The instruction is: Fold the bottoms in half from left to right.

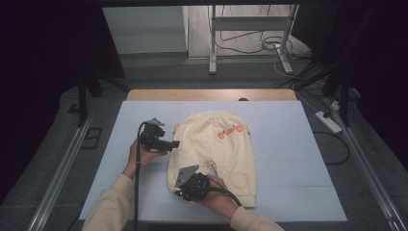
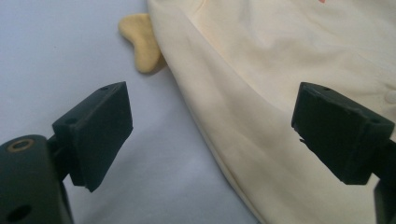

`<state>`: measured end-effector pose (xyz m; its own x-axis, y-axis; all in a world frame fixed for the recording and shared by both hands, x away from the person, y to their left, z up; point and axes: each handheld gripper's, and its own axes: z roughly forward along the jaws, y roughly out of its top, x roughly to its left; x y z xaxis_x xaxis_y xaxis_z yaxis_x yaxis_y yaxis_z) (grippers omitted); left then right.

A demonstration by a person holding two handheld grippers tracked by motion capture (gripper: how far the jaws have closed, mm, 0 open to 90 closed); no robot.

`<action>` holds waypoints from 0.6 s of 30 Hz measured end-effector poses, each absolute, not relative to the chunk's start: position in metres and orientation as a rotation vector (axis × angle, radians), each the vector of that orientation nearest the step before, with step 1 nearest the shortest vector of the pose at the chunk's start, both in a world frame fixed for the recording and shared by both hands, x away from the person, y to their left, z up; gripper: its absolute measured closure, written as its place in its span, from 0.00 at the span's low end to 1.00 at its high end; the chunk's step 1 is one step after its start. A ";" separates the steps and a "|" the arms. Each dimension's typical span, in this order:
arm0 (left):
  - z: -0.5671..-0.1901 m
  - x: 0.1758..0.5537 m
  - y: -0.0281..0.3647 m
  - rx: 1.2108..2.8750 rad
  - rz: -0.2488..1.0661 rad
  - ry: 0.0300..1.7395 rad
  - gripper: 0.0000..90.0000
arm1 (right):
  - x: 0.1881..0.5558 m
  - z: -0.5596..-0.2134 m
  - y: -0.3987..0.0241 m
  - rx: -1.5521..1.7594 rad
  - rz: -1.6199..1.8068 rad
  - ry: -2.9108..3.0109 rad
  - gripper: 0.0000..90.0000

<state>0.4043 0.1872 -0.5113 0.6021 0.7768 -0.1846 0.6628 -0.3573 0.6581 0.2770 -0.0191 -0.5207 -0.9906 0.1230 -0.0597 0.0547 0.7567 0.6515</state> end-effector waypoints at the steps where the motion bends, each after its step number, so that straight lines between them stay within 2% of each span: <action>1: -0.511 0.406 0.186 2.114 0.200 1.131 0.13 | 0.277 -0.521 -0.019 0.144 1.050 2.853 0.86; 18: -0.518 0.431 0.180 2.124 0.185 1.161 0.15 | 0.277 -0.520 -0.020 0.140 1.054 2.852 0.87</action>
<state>0.4312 0.1803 -0.5180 0.5879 0.7849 -0.1960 0.6848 -0.3539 0.6370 0.2771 -0.0195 -0.5205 -0.9910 0.1196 -0.0598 0.0520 0.7567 0.6517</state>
